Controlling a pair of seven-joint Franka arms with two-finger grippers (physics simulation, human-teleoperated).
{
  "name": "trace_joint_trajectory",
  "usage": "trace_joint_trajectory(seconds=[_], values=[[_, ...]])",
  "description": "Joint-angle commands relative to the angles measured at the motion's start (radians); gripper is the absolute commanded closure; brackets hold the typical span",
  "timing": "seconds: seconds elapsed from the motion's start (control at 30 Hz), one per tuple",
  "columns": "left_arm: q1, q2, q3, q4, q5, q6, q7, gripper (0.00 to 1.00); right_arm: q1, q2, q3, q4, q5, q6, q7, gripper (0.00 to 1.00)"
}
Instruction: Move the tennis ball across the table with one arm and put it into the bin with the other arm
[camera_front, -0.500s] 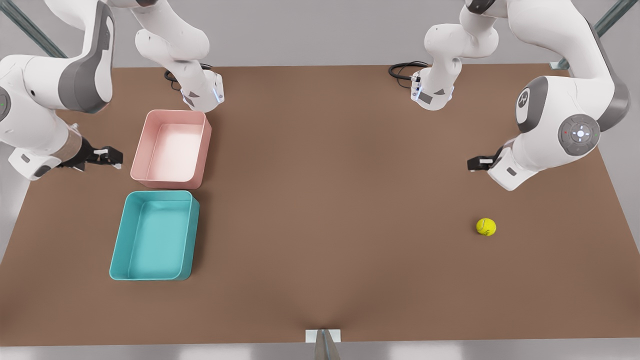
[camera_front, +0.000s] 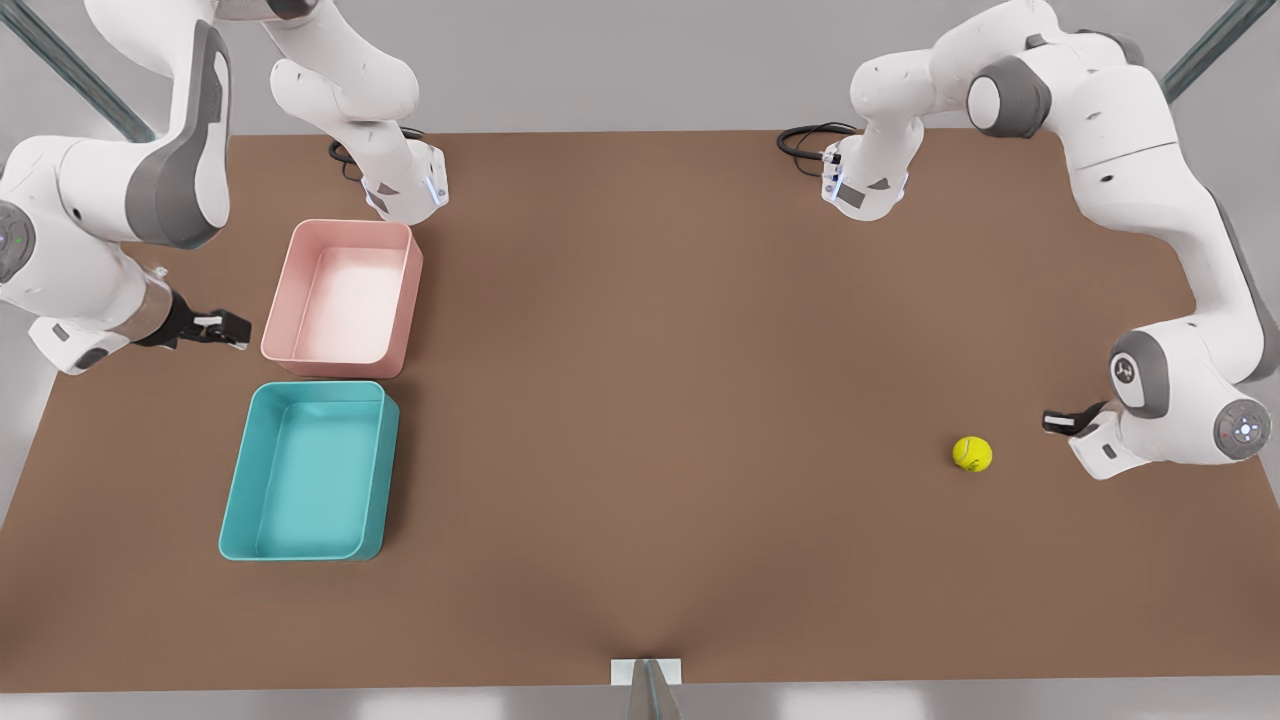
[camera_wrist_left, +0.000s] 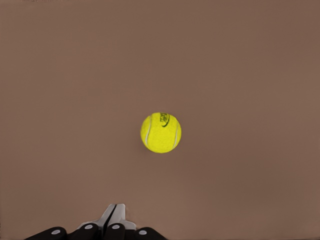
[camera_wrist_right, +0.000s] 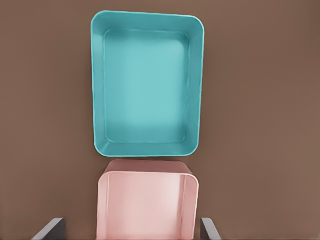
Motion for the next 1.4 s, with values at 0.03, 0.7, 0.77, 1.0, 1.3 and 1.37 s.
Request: trace_joint_trajectory(seconds=[0.03, 0.7, 0.77, 1.0, 1.3, 1.37], values=[[0.024, 0.046, 0.0, -0.022, -0.03, 0.249, 1.431, 0.79, -0.011, 0.009, -0.002, 0.008, 0.044, 0.003, 0.05, 0.0], [0.023, 0.075, 0.0, -0.254, -0.007, 0.528, 1.51, 0.79, -0.026, 0.014, -0.002, -0.021, 0.068, 0.036, 0.047, 0.0], [0.018, 0.075, 0.0, -0.252, -0.007, 0.528, 1.502, 0.79, -0.026, 0.014, -0.002, -0.027, 0.068, 0.038, 0.047, 0.0], [0.012, 0.072, 0.0, -0.28, -0.006, 0.476, 1.441, 0.79, -0.028, 0.015, -0.002, -0.038, 0.068, 0.047, 0.046, 0.0], [-0.002, 0.075, 0.025, -0.274, 0.037, 0.493, 1.43, 0.79, -0.028, 0.014, -0.002, -0.049, 0.068, 0.053, 0.046, 0.0], [0.008, 0.076, 0.037, -0.274, -0.015, 0.496, 1.419, 0.79, -0.026, 0.014, -0.002, -0.05, 0.066, 0.053, 0.046, 0.0]])
